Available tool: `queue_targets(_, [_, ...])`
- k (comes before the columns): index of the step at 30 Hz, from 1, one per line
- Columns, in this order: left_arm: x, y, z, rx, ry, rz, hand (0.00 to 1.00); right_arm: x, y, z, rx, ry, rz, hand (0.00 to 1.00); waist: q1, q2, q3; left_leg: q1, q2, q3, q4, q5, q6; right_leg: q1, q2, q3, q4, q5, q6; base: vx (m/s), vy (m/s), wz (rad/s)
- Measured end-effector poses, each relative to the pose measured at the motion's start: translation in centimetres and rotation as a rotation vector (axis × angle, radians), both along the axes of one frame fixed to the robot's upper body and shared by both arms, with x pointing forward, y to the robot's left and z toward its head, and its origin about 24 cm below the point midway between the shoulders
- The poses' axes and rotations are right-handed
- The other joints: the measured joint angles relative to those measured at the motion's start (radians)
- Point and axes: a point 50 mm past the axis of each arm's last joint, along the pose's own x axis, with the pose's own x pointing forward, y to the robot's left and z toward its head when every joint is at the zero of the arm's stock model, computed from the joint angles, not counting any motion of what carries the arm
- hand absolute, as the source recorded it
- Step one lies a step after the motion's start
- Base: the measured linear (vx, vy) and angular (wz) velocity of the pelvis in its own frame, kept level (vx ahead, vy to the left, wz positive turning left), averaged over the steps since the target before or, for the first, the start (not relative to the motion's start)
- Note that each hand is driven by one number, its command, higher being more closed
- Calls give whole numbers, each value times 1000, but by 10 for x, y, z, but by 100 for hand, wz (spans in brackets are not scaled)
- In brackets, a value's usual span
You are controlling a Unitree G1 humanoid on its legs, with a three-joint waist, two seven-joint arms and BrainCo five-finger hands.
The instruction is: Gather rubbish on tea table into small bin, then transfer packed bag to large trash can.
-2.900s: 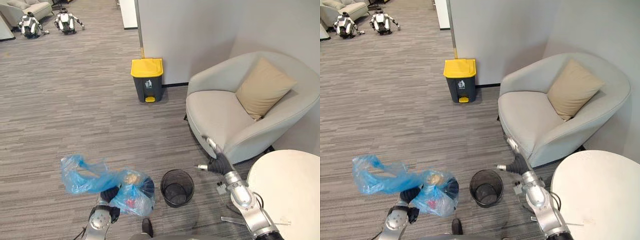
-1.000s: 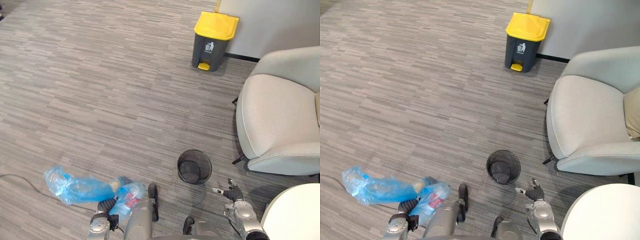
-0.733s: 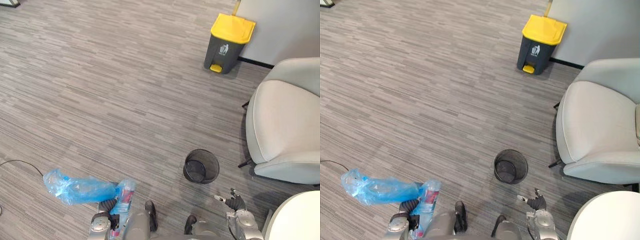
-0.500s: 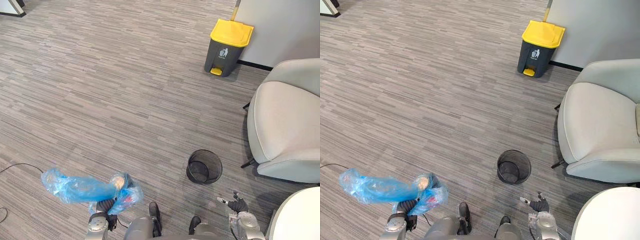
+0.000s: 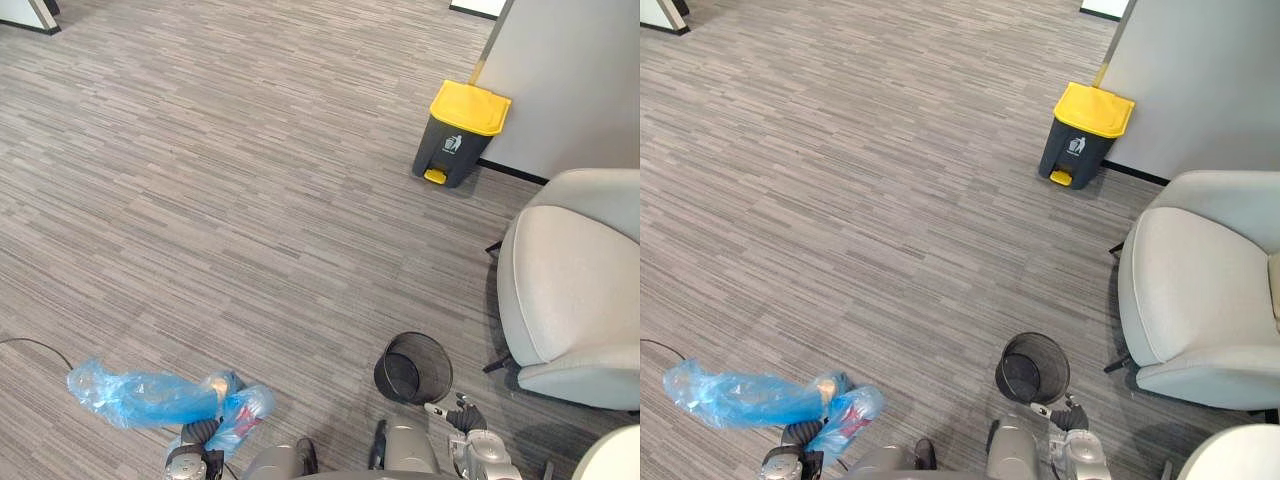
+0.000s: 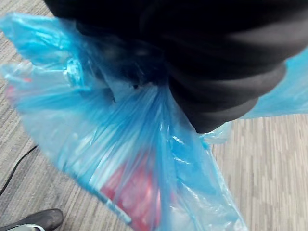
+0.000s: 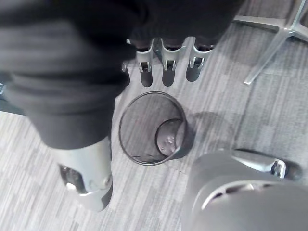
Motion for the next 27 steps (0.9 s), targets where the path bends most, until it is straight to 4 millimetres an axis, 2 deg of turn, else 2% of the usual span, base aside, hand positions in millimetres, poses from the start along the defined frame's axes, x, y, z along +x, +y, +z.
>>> queue_targets(2, [8, 1, 3, 2, -22, -1, 100, 3, 0, 1, -2, -8, 3, 0, -8, 4, 1, 31, 0, -15, -29, -6, -13, -36, 48, -59, -136, 9, -11, 362, 0, 30])
queue_targets(3, [10, 3, 4, 6, -29, -2, 100, 1, -2, 1, -5, -2, -1, 0, -19, 2, 2, 54, -10, -36, -52, -9, -42, -40, 76, -80, -224, 43, -63, 447, -24, 50])
queue_targets(5, [14, 2, 5, 2, -41, -5, 100, -11, -7, -2, -11, 24, -21, 0, -25, 3, -1, 101, -18, -67, -62, -34, -84, -23, 98, -98, -271, 83, -123, 417, -54, 61])
queue_targets(6, [17, 1, 6, 0, -47, -7, 100, -22, -9, -5, -12, 45, -42, 0, -33, 2, -6, 129, -19, -98, -60, -51, -112, 4, 103, -110, -286, 121, -167, 611, -87, 94])
queue_targets(7, [20, -6, 5, -18, -56, -10, 100, -30, -13, -6, -13, 60, -71, 0, -42, 31, -17, 143, 10, -118, -42, -59, -138, 36, 105, -160, -291, 104, -197, 631, -90, 93])
queue_targets(8, [24, -9, 7, -24, -75, -14, 100, -33, -14, -5, -14, 53, -82, 0, -48, 42, -19, 119, 27, -103, 11, -53, -178, 56, 111, -183, -306, 90, -205, 761, -119, 82])
queue_targets(9, [31, -14, 10, -38, -107, -17, 100, -26, -13, 0, -16, 6, -84, 0, -50, 59, -12, 33, 68, -57, 246, -32, -228, 127, 137, -197, -362, 82, -209, 602, -103, 43])
queue_targets(10, [32, -16, 11, -41, -117, -17, 100, -23, -11, 2, -15, -11, -80, 0, -43, 61, -10, -16, 99, -35, 379, -23, -256, 167, 152, -191, -393, 82, -209, 696, -107, 12])
queue_targets(11, [31, -17, 12, -44, -127, -16, 100, -16, -8, 5, -10, -43, -71, 0, -34, 58, -8, -68, 156, 20, 571, -30, -245, 253, 182, -168, -444, 81, -210, 532, -50, -26])
queue_targets(12, [31, -20, 12, -53, -130, -18, 100, -10, -6, 9, -3, -81, -76, 0, -13, 48, -4, -98, 194, 64, 675, -54, -204, 333, 193, -134, -481, 78, -215, 500, -35, -40])
queue_targets(15, [35, -25, 15, -72, -158, -28, 100, 6, -5, 18, -4, -144, -70, 0, 22, 32, -12, -228, 246, 97, 674, -84, -153, 401, 186, -60, -507, 77, -215, 387, 27, -59])
queue_targets(16, [36, -26, 16, -73, -161, -29, 100, 8, -4, 19, -4, -151, -68, 0, 34, 33, -12, -257, 258, 95, 650, -84, -153, 404, 185, -43, -510, 77, -215, 322, 137, -94])
queue_targets(17, [35, -26, 16, -74, -162, -22, 100, 11, -3, 19, 0, -157, -68, 0, 47, 31, -10, -309, 265, 66, 586, -84, -154, 418, 176, 1, -520, 69, -202, 319, 205, -95])
queue_targets(18, [34, -25, 15, -78, -162, -3, 100, 13, -1, 20, 6, -162, -72, 0, 53, 21, -5, -344, 251, 24, 495, -77, -165, 436, 152, 35, -520, 42, -160, 327, 236, -89])
queue_targets(19, [34, -26, 15, -84, -163, 5, 100, 14, -1, 20, 6, -163, -78, 0, 54, 21, -4, -348, 242, -3, 426, -64, -184, 443, 142, 51, -516, 27, -140, 341, 289, -87])
queue_targets(20, [33, -32, 13, -99, -161, 11, 100, 5, -4, 17, -5, -141, -99, 0, 57, 41, -13, -334, 234, -68, 249, 6, -222, 450, 138, 77, -511, -7, -90, 329, 352, -102])
queue_targets(21, [29, -37, 9, -116, -144, 18, 100, -1, -10, 15, -20, -118, -110, 0, 65, 75, -26, -323, 249, -121, 173, 164, -236, 456, 146, 116, -488, -70, -31, 388, 461, -96])
queue_targets(22, [29, -37, 6, -120, -126, 18, 100, -3, -5, 11, -1, -94, -114, 0, 61, 56, -21, -322, 233, -101, 215, 129, -220, 456, 117, 136, -465, -87, -16, 315, 392, -68])
queue_targets(23, [30, -33, 6, -109, -119, 17, 100, -7, 3, 7, 21, -78, -117, 0, 43, 24, -34, -310, 201, -66, 217, 94, -205, 445, 72, 145, -447, -86, -16, 393, 419, -50])
queue_targets(25, [29, -26, 8, -91, -119, 17, 100, -13, 8, 4, 38, -61, -122, 0, 45, 4, -47, -292, 186, -1, 240, 36, -186, 408, 27, 180, -398, -71, 0, 342, 348, -81])
queue_targets(26, [25, -24, 6, -86, -101, 21, 100, -8, 9, 4, 42, -67, -118, 0, 45, -14, -55, -258, 181, 54, 232, 12, -168, 367, -1, 213, -324, -54, 29, 262, 282, -110])
queue_targets(27, [21, -22, 3, -85, -81, 23, 100, -5, 10, 4, 45, -64, -113, 0, 46, -5, -49, -211, 173, 105, 205, 1, -157, 306, -29, 221, -209, -25, 75, 253, 257, -104])
